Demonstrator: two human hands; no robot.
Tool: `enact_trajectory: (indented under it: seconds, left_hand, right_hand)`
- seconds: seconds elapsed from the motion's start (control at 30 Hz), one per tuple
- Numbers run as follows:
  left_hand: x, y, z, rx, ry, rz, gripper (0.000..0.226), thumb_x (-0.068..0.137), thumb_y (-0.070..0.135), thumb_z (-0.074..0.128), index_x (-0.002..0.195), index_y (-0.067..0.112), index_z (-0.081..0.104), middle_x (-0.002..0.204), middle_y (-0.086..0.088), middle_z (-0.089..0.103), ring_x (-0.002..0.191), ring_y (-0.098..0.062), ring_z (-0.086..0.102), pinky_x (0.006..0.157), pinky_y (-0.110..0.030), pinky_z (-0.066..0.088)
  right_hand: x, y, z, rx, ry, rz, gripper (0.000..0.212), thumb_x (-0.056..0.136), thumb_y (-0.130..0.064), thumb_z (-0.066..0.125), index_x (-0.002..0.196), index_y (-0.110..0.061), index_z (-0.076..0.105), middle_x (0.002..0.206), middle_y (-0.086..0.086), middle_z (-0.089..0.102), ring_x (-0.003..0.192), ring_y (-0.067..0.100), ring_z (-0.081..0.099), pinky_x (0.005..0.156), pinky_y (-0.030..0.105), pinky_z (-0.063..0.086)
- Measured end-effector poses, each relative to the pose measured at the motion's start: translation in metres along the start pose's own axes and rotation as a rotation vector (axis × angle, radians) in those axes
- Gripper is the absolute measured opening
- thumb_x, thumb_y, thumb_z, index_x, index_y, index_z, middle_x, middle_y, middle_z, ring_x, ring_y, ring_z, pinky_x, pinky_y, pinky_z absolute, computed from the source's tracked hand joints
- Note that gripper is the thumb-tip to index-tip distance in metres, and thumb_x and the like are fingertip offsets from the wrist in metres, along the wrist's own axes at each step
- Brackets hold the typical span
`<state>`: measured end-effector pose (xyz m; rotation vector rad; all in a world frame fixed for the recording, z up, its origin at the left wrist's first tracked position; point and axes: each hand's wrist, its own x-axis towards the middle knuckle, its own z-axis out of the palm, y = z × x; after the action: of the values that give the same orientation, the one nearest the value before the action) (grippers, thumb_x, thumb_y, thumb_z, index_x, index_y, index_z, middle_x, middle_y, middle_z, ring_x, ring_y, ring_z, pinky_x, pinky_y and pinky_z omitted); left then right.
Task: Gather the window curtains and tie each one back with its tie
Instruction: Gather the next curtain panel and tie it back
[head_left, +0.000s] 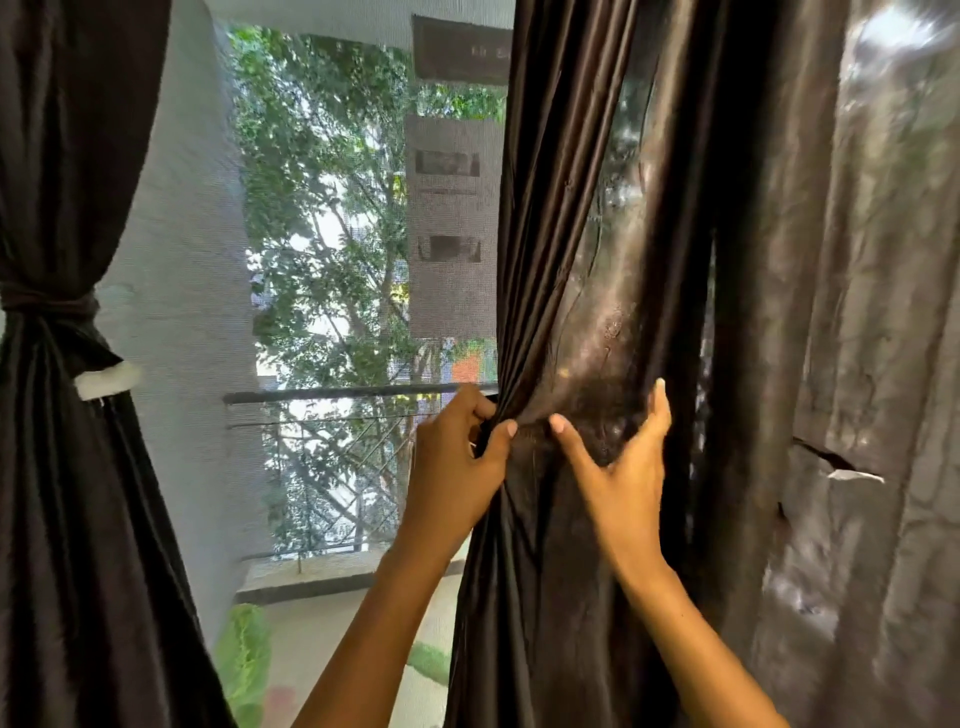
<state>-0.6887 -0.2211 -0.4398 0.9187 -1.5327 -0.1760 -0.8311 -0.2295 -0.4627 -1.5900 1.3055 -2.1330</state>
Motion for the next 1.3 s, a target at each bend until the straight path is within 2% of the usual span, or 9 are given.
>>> enact_trajectory:
  seconds: [0.1, 0.23, 0.5, 0.73, 0.9, 1.03, 1.13, 1.2, 1.3]
  left_hand:
    - [-0.001, 0.000, 0.004, -0.025, 0.008, 0.006, 0.026, 0.086, 0.015, 0.065, 0.073, 0.025, 0.045, 0.066, 0.006, 0.056, 0.060, -0.006, 0.054, 0.054, -0.022, 0.038]
    - [-0.004, 0.002, 0.008, 0.002, 0.087, 0.030, 0.033, 0.086, 0.013, 0.067, 0.070, 0.033, 0.047, 0.067, 0.012, 0.062, 0.068, -0.002, 0.063, 0.059, -0.023, 0.047]
    - [-0.019, 0.008, 0.007, -0.038, 0.115, 0.091, 0.015, 0.092, 0.016, 0.061, 0.098, 0.017, 0.075, 0.077, 0.000, 0.074, 0.066, -0.012, 0.069, 0.062, -0.034, 0.056]
    - [-0.023, 0.016, -0.001, -0.013, 0.128, 0.077, 0.013, 0.082, 0.028, 0.073, 0.092, 0.021, 0.077, 0.075, 0.006, 0.074, 0.066, -0.001, 0.067, 0.064, -0.028, 0.055]
    - [-0.019, 0.013, -0.005, -0.019, 0.235, 0.038, 0.007, 0.084, 0.017, 0.071, 0.079, 0.018, 0.076, 0.067, 0.011, 0.069, 0.064, -0.004, 0.066, 0.063, -0.033, 0.055]
    - [-0.022, 0.010, -0.005, -0.038, 0.263, 0.041, 0.005, 0.082, 0.016, 0.072, 0.079, 0.018, 0.075, 0.068, 0.014, 0.068, 0.067, -0.005, 0.066, 0.065, -0.034, 0.056]
    - [-0.022, 0.009, -0.001, -0.072, 0.254, 0.014, 0.005, 0.082, 0.016, 0.073, 0.082, 0.021, 0.076, 0.071, 0.014, 0.070, 0.070, 0.000, 0.066, 0.067, -0.026, 0.056]
    - [-0.022, 0.011, 0.003, -0.054, 0.265, 0.034, 0.007, 0.081, 0.016, 0.073, 0.086, 0.020, 0.077, 0.075, 0.012, 0.072, 0.071, 0.008, 0.064, 0.065, -0.009, 0.050]
    - [-0.024, 0.016, 0.011, -0.013, 0.250, 0.093, 0.011, 0.083, 0.016, 0.072, 0.093, 0.015, 0.077, 0.079, 0.018, 0.069, 0.070, 0.009, 0.063, 0.062, -0.004, 0.046]
  right_hand:
    - [0.007, -0.005, -0.002, 0.136, -0.008, -0.015, 0.072, 0.075, -0.026, 0.079, 0.137, -0.015, 0.045, 0.107, -0.014, 0.062, 0.103, -0.004, 0.060, 0.091, 0.017, 0.046]
    - [-0.006, -0.012, 0.000, -0.075, 0.156, -0.410, 0.013, 0.080, -0.003, 0.075, 0.090, -0.007, 0.067, 0.083, -0.005, 0.060, 0.073, -0.001, 0.056, 0.066, 0.011, 0.044]
    - [-0.040, -0.023, 0.018, -0.424, -0.136, -0.457, 0.045, 0.086, -0.002, 0.061, 0.131, -0.007, 0.057, 0.117, 0.010, 0.055, 0.091, 0.024, 0.060, 0.060, 0.021, 0.040]
    - [-0.043, -0.015, 0.014, -0.420, -0.300, -0.446, 0.041, 0.087, -0.007, 0.056, 0.128, -0.007, 0.056, 0.126, 0.009, 0.047, 0.106, 0.027, 0.056, 0.071, 0.036, 0.054]
    - [-0.033, -0.006, 0.004, -0.386, 0.011, -0.434, 0.054, 0.088, -0.051, 0.054, 0.132, -0.022, 0.055, 0.152, 0.014, 0.025, 0.145, 0.029, 0.018, 0.114, 0.047, 0.020]
    - [-0.012, 0.001, 0.002, -0.146, 0.090, -0.055, 0.100, 0.075, -0.057, 0.066, 0.151, -0.017, 0.014, 0.160, 0.011, 0.009, 0.147, 0.023, 0.012, 0.118, 0.048, 0.017]
    - [-0.003, 0.002, -0.003, 0.099, 0.073, -0.025, 0.071, 0.077, -0.034, 0.076, 0.138, -0.018, 0.042, 0.127, 0.008, 0.061, 0.114, 0.015, 0.060, 0.097, 0.038, 0.049]
    - [-0.007, 0.001, -0.005, 0.068, 0.098, -0.173, 0.031, 0.081, -0.013, 0.075, 0.109, -0.020, 0.063, 0.097, 0.001, 0.072, 0.087, -0.003, 0.066, 0.075, 0.023, 0.053]
    - [-0.024, -0.002, -0.001, -0.004, 0.032, -0.340, 0.027, 0.083, 0.004, 0.067, 0.106, -0.011, 0.072, 0.104, -0.002, 0.072, 0.089, -0.001, 0.067, 0.071, 0.023, 0.055]
